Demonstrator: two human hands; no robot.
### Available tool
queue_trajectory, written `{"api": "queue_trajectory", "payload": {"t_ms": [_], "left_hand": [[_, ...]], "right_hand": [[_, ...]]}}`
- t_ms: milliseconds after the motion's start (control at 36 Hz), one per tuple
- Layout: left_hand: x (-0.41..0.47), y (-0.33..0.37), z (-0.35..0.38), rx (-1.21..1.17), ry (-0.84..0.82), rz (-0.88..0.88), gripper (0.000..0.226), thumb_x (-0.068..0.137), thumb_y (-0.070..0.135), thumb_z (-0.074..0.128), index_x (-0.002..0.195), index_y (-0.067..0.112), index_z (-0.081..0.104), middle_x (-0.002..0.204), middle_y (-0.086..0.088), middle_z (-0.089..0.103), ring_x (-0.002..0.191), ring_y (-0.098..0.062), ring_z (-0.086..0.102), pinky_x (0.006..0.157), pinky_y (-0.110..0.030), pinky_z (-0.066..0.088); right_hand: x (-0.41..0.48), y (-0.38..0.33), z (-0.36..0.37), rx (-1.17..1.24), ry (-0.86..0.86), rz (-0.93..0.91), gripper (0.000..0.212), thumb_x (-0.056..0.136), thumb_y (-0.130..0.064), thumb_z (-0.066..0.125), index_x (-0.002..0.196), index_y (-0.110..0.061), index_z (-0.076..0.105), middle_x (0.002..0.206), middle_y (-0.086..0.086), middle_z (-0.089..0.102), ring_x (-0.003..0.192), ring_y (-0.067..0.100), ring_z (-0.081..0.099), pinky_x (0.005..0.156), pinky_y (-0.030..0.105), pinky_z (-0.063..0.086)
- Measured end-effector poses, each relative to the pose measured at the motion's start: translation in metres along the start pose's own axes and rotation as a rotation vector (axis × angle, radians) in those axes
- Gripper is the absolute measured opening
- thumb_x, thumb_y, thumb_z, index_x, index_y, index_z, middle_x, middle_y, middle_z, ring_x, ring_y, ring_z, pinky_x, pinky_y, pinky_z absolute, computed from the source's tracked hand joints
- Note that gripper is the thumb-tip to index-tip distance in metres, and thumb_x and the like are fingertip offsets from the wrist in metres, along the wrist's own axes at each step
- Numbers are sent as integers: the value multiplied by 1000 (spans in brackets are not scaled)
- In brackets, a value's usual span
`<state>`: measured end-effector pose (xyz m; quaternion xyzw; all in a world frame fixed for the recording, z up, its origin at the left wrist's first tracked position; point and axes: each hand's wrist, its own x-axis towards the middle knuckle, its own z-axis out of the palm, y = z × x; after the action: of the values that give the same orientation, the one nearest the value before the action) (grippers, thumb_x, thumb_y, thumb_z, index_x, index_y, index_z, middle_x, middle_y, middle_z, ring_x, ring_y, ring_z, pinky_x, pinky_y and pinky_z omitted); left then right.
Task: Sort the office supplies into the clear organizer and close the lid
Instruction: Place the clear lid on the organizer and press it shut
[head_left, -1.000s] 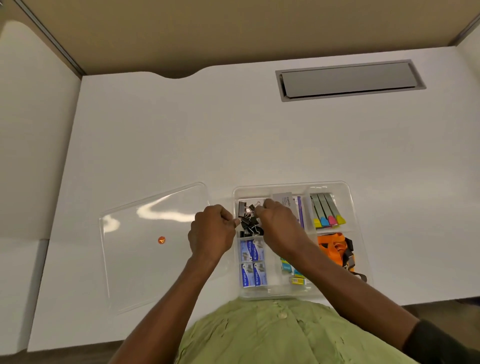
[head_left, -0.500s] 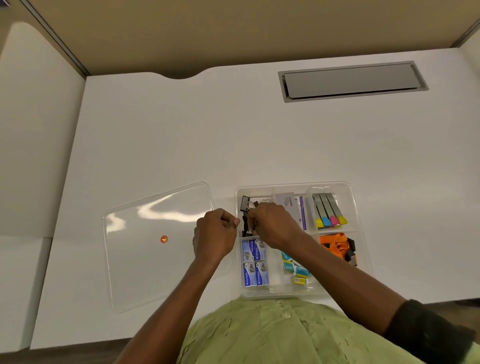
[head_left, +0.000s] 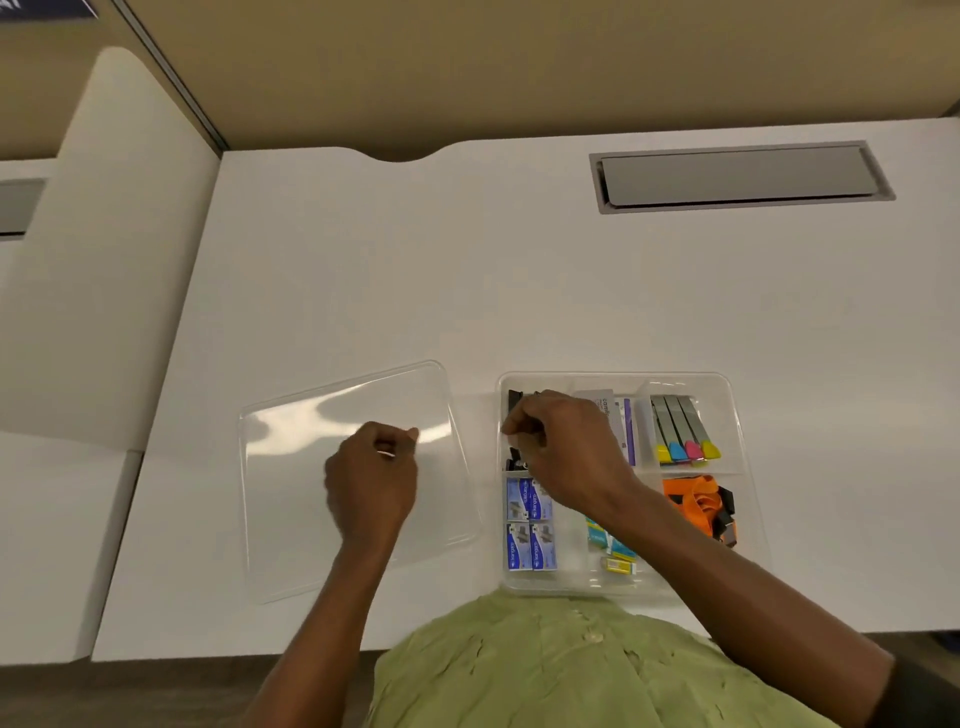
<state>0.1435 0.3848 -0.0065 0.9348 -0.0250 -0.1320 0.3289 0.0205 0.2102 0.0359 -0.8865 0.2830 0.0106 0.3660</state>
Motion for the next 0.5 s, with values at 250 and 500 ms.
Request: {"api": "queue_trajectory", "payload": {"t_ms": [250,500], "left_hand": [[17,-62,-46,176,235,-116,31,88,33,80,109,13,70,122,-19,67,118,-43,61,95,-58,53],[17,-88,-49,244,74,-232,77,87,42,80,144,-1,50,147,-25,53,139,-46,48,114,-62,41]], "right_hand": [[-2,-55,61,-99,-200,-68,51,88,-34,75,132,-15,55,121,13,60,109,30,61,93,36,47],[12,-58,118,-291,-310,101,107,90,-39,73,159,-2,0,153,51,-12,145,66,-10,122,63,11]]}}
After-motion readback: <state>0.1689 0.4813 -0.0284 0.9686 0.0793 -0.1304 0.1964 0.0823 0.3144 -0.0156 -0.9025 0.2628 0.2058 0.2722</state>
